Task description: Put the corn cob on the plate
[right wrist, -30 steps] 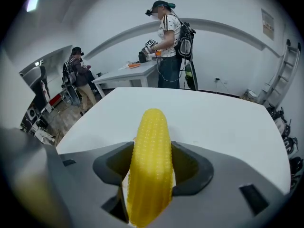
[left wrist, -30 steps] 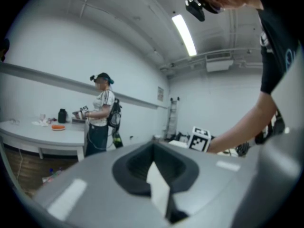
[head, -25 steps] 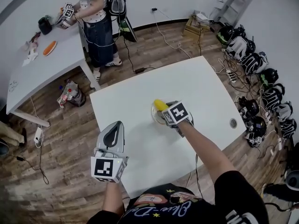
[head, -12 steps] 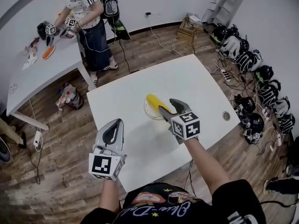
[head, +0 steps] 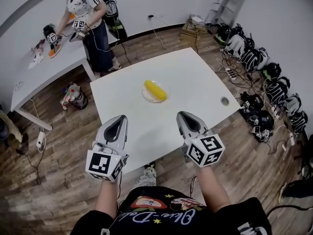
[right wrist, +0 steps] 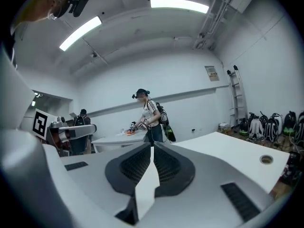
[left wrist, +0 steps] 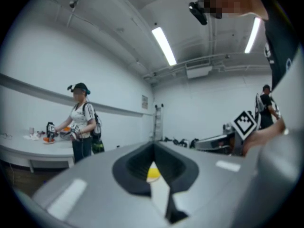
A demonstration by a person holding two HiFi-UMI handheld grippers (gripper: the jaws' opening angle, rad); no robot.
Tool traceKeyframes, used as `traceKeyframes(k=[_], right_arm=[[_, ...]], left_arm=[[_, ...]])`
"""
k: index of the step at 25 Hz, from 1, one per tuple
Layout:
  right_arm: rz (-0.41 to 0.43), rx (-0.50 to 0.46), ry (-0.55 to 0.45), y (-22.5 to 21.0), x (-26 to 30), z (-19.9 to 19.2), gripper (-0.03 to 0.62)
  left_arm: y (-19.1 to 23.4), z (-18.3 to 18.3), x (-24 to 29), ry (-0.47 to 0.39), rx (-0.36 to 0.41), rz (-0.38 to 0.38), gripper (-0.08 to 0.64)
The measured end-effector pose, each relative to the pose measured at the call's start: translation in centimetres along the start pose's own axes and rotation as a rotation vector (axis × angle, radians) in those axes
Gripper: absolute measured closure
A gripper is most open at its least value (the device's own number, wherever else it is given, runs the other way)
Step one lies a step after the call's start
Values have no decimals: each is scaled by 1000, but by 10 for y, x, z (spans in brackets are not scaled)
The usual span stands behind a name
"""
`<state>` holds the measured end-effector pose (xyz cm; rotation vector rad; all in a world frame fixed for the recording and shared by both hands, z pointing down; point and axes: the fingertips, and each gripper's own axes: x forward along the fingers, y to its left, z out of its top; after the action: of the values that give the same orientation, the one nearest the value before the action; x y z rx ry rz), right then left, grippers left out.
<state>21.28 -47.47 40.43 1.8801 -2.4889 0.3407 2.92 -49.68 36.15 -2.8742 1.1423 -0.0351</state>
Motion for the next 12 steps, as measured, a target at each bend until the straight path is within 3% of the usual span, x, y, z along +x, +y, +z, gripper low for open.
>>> traceKeyframes(k=[7,12], right_arm=[[24,-8,-61,40,-76,1,560],[14,-13,-79,54,-107,3,560]], left_arm=[[-43,7,-65,-6,14,8,561],[-58,15,-88,-7,67,31,561]])
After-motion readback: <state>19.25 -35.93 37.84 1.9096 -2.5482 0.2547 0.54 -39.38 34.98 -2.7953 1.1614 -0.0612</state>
